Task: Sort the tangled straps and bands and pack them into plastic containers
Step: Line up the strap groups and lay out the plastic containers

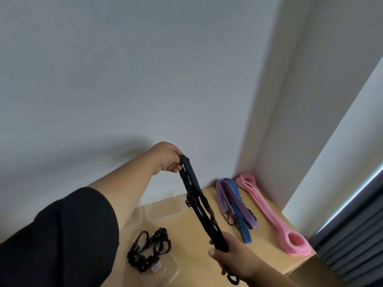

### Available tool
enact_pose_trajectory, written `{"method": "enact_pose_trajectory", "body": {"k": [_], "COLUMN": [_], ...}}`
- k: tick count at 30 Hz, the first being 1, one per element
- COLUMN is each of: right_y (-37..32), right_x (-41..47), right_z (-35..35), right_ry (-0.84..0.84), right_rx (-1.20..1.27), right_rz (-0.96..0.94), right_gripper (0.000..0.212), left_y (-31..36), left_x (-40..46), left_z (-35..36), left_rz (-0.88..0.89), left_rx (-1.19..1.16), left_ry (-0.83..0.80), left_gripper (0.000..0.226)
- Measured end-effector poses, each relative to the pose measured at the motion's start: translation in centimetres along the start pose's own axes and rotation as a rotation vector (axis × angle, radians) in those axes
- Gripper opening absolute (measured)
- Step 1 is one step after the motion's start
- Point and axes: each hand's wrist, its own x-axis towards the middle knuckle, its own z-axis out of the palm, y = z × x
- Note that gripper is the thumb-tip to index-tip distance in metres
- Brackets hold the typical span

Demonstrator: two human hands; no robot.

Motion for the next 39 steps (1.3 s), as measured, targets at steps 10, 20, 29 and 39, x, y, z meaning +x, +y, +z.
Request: {"method": "enact_pose_trajectory", "body": {"k": [10,20,29,39], "right_y": [4.1,6.3,9.4,10.6], "right_x": [3.9,10.1,13.1,13.3], "right_z": [-2.1,-3.5,-3.6,-3.9], "right_ry": [0.029,-0.235,-0.268,-0.228], "right_rx": [-0.122,-0.261,-0.439,-0.434], "right_rz": [0.28,0.334,0.318,0.259], "right_gripper": [0.032,0.016,0.036,0.042], "left_y": [-1.5,-5.6,-8.7,-12.4], "left_x": [7.3,14.1,17.9,19.3], "left_z": [8.0,11.9,16.7,17.7], "left_rz": [-0.015,0.174,0.153,0.094], "left_rx": [0.009,1.156,1.499,1.439], "left_ry": [0.11,0.016,-0.201,-0.144], "left_gripper": [0.035,0.023,0.025,0.034]}}
